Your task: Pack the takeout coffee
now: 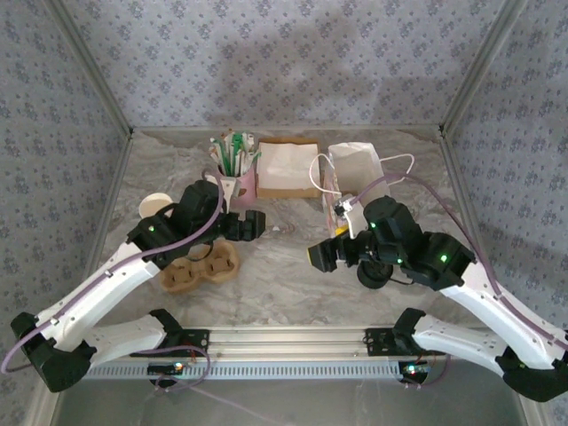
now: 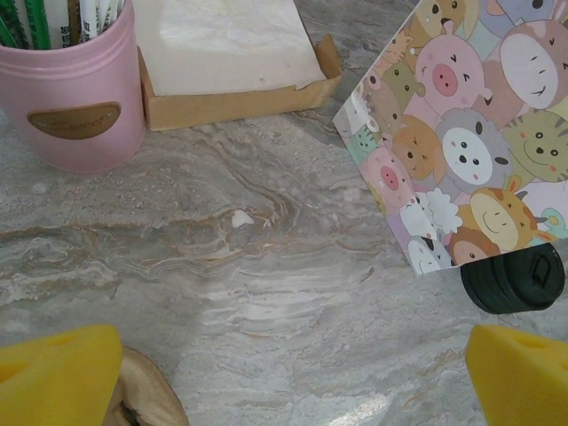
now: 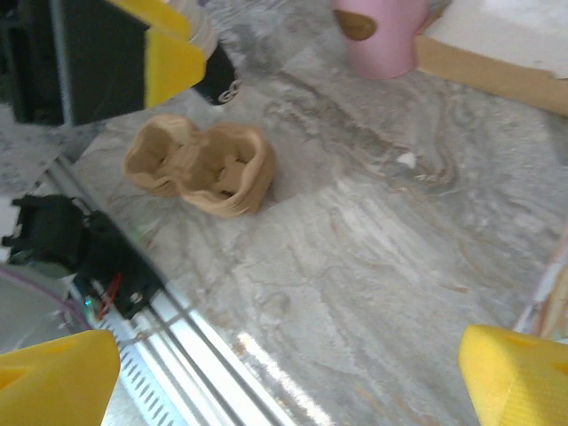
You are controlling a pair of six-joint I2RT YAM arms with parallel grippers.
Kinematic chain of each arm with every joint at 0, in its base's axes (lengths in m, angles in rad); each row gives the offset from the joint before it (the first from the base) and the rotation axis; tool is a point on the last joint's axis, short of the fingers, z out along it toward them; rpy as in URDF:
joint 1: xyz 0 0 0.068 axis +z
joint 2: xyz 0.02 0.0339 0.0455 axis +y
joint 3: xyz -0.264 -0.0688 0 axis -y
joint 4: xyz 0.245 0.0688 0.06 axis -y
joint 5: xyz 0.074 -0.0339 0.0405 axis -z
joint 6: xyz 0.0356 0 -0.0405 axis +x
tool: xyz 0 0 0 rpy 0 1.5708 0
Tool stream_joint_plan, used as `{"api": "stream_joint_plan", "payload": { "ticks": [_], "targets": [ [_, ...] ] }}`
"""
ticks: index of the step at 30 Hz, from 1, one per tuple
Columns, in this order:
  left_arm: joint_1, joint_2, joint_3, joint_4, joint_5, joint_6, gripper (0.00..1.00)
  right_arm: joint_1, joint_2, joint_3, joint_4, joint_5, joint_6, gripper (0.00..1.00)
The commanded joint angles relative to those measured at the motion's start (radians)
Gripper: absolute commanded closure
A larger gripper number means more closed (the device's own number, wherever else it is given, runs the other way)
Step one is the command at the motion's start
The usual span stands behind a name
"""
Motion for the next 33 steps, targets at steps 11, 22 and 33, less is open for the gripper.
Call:
{"api": "stream_joint_plan", "payload": {
  "ticks": [11, 22, 33],
  "targets": [
    [0.035, 0.036, 0.047, 0.049, 0.065, 0.016, 0.01, 0.000, 0.145, 0.252, -0.217, 0.255, 0.035, 0.00],
    [0.179, 0.141, 0.209, -0.062, 0.130, 0.065, 0.13, -0.177, 0.065, 0.235, -0.072, 0.235, 0.127, 0.00],
    [0.344, 0.295, 0.363, -0.096, 0.208, 0.149, 0.38, -0.314, 0.074, 0.255, 0.011, -0.043, -0.034, 0.02]
  ]
}}
